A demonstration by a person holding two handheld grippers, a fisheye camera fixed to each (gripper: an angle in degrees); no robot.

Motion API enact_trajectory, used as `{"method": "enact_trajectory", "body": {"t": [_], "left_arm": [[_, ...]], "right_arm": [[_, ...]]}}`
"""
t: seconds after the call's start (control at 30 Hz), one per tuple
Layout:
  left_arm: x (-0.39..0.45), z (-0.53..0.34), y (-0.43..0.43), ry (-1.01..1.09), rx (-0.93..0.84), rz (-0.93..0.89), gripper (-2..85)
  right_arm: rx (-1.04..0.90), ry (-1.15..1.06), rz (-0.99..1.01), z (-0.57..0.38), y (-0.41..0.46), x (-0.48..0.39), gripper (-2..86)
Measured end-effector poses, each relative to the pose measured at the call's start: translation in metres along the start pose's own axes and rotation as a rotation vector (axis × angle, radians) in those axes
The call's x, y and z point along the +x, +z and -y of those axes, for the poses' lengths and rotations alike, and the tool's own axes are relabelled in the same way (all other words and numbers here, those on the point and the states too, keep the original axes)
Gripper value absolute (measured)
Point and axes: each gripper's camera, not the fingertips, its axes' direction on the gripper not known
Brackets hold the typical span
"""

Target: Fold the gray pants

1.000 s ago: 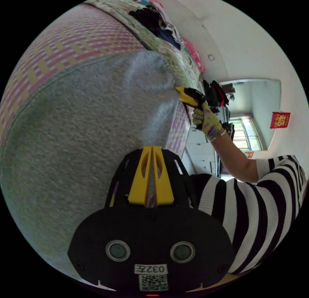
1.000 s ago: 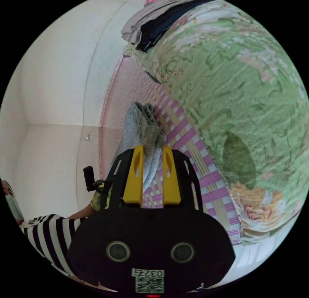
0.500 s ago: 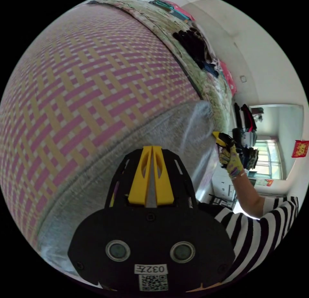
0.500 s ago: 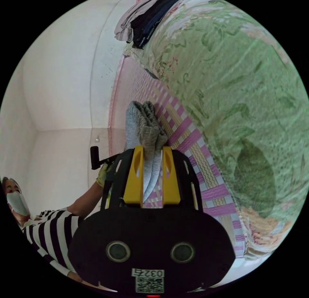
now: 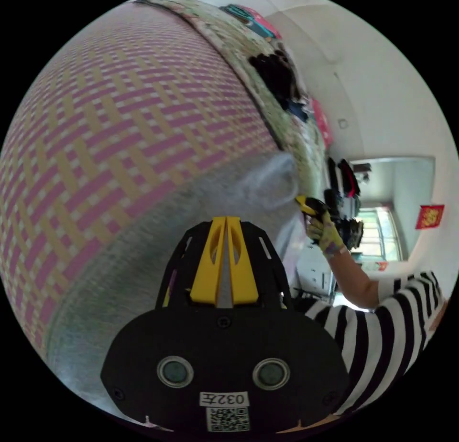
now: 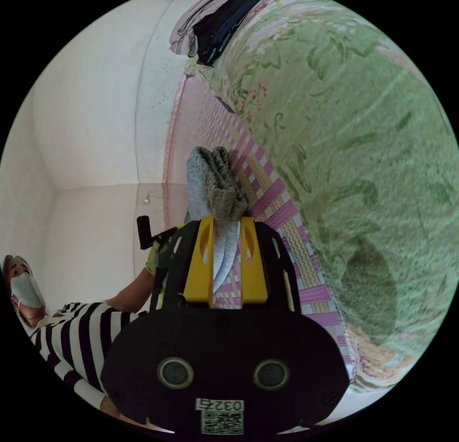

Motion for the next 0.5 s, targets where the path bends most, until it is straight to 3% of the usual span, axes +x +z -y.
{"method": "enact_trajectory", "body": {"t": [0.1, 0.23, 0.5], "left_arm": [[0.053, -0.024, 0.035, 0.129, -0.131, -0.171, -0.9], [0.101, -0.055, 0.076, 0.206, -0.311, -0.082, -0.9], [0.153, -0.056, 0.075, 0.283, -0.356, 0.052, -0.9]], "right_arm": [[0.013, 0.02, 0.033, 0.0, 0.011, 0.007, 8.8], [0.003, 0.005, -0.001, -0.002, 0.03, 0.008, 7.8], [0.03, -0.005, -0.113, -0.005, 0.068, 0.006, 5.4]]}}
